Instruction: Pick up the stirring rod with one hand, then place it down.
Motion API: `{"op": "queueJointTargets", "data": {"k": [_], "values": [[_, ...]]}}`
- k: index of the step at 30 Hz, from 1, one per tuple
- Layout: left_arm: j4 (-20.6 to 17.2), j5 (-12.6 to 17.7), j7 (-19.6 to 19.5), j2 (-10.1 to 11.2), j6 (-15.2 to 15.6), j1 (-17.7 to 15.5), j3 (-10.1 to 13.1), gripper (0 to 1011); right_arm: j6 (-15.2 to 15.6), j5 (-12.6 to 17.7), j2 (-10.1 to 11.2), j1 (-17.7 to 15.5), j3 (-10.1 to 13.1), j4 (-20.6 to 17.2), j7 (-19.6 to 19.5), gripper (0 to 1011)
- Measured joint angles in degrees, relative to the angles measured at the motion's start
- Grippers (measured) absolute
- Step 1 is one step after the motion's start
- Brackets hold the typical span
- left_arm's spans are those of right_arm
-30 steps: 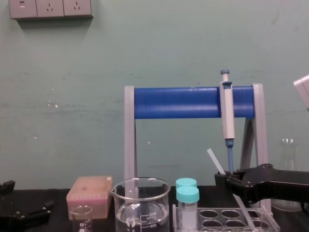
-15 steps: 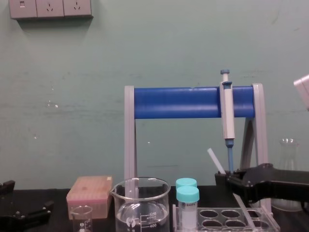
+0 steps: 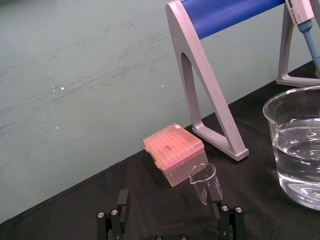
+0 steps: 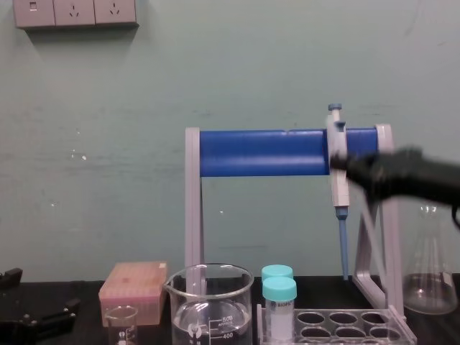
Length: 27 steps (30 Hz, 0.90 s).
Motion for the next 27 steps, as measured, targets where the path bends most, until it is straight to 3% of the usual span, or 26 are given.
{"op": "queueJointTargets", "data": {"k": [5, 11, 18, 27], "values": [[0.00, 0.00, 0.00, 0.00, 0.00, 0.00, 0.00, 1000, -6.15, 1.42, -1.47, 0.02, 3.56, -0.91, -0.65, 69], [0.00, 0.00, 0.00, 0.00, 0.00, 0.00, 0.00, 1000, -11.20, 2.89, -3.39, -1.12, 5.88, 0.44, -0.59, 69], [0.00, 0.00, 0.00, 0.00, 0.00, 0.00, 0.00, 1000, -11.67, 4.21, -4.31, -3.30, 6.67, 2.38, 1.20, 68], [0.00, 0.00, 0.00, -0.01, 0.00, 0.00, 0.00, 1000, -10.47, 3.53, -4.76, -4.48, 7.39, 4.09, 1.16, 69]]}}
